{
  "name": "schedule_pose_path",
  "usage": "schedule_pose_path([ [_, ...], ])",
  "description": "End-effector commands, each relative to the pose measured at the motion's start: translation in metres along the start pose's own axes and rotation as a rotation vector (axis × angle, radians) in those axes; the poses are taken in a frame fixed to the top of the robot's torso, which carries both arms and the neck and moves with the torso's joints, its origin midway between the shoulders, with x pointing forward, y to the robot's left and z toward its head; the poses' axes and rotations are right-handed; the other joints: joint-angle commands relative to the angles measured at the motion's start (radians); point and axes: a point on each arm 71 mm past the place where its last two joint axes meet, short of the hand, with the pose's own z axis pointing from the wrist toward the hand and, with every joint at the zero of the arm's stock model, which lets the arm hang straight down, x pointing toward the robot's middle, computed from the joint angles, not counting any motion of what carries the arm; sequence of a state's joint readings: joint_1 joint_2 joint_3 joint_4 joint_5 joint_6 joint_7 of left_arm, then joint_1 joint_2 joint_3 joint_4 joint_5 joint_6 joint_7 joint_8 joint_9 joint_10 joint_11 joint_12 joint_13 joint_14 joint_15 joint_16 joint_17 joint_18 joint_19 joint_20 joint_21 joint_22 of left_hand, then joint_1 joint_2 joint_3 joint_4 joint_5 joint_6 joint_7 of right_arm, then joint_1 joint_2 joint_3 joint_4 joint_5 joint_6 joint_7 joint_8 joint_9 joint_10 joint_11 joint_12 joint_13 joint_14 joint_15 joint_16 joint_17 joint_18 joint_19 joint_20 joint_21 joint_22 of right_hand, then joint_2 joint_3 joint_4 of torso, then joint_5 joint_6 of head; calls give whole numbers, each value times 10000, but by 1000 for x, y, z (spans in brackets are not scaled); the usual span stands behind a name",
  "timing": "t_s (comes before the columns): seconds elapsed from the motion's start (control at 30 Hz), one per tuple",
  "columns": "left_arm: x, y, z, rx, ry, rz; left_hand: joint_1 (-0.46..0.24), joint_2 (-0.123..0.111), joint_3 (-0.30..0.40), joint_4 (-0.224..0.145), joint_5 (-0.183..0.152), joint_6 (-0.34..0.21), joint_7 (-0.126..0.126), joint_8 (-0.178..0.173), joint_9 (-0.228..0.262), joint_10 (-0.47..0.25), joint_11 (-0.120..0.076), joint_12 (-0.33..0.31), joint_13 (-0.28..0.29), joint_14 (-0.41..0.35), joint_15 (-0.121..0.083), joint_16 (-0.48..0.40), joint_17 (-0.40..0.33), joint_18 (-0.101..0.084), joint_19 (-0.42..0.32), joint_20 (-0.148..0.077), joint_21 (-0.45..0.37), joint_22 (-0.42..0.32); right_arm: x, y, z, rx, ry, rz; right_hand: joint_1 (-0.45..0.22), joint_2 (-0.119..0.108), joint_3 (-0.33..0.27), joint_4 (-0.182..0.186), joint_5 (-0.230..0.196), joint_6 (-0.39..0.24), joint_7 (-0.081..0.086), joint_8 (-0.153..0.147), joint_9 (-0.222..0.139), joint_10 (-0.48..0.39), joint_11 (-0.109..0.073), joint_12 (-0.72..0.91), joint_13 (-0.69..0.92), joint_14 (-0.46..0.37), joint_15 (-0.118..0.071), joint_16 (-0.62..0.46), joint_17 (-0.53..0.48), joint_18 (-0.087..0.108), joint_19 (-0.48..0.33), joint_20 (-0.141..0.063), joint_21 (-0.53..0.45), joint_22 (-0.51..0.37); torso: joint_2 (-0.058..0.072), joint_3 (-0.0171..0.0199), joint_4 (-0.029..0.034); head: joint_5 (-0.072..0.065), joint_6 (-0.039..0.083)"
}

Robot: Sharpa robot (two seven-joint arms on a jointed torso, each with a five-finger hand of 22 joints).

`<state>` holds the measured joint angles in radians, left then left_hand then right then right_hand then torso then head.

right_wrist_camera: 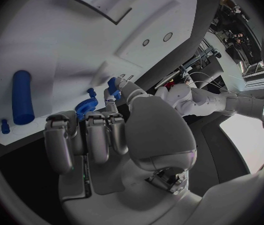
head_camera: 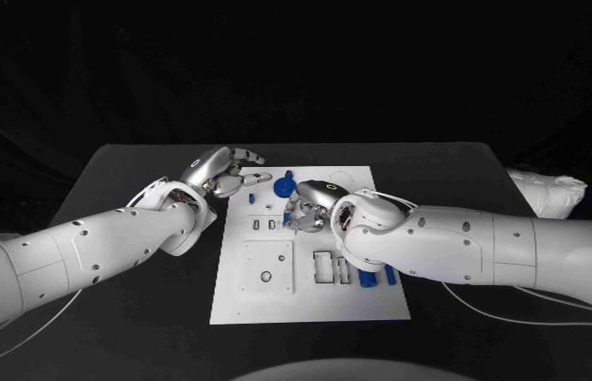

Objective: Assemble the parts on the task board

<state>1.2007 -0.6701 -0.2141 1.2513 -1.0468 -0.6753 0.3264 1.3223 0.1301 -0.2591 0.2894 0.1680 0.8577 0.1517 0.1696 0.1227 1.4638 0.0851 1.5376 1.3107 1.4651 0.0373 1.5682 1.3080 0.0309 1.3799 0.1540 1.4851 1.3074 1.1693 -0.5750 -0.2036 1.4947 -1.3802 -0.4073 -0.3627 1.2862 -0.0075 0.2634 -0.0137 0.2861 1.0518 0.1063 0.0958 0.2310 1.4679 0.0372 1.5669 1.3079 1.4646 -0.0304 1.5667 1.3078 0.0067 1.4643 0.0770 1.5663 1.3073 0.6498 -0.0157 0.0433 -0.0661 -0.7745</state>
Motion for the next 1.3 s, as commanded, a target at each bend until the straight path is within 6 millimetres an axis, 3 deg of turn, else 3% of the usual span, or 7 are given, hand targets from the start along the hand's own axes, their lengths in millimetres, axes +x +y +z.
schedule_pose_path([
  [0.03,0,-2,1,160,16,14,129,19,-43,3,55,-39,-14,44,15,575,-37,-69,1733,1057,17,26,2628,135,-49,0,-56,1091,1,0,1,27,95,-177,-18,-119,-7,-33,-44,-24,7,-36,-25,1029,87,39,2629,1062,80,41,2630,-67,1065,81,45,2635,2,-3,0,-2,4],
  [1.0,0,-2,0,149,13,17,129,19,-43,3,55,-39,-14,44,15,575,-37,-69,1733,1057,17,26,2628,135,-49,0,-56,1091,6,1,2,49,666,-301,-40,-123,-12,-49,-151,-199,17,-210,-112,1029,105,39,2629,1062,113,41,2630,-67,1065,130,45,2635,7,1,0,16,-48],
  [1.3,0,-2,0,148,14,18,129,19,-43,3,55,-39,-14,44,15,575,-37,-69,1733,1057,17,26,2628,135,-49,0,-56,1091,7,2,3,48,710,-317,-122,-241,-72,-71,-270,-966,150,-356,-341,1029,219,39,2629,1062,198,41,2630,-67,1065,214,45,2635,0,-1,0,15,-52],
])
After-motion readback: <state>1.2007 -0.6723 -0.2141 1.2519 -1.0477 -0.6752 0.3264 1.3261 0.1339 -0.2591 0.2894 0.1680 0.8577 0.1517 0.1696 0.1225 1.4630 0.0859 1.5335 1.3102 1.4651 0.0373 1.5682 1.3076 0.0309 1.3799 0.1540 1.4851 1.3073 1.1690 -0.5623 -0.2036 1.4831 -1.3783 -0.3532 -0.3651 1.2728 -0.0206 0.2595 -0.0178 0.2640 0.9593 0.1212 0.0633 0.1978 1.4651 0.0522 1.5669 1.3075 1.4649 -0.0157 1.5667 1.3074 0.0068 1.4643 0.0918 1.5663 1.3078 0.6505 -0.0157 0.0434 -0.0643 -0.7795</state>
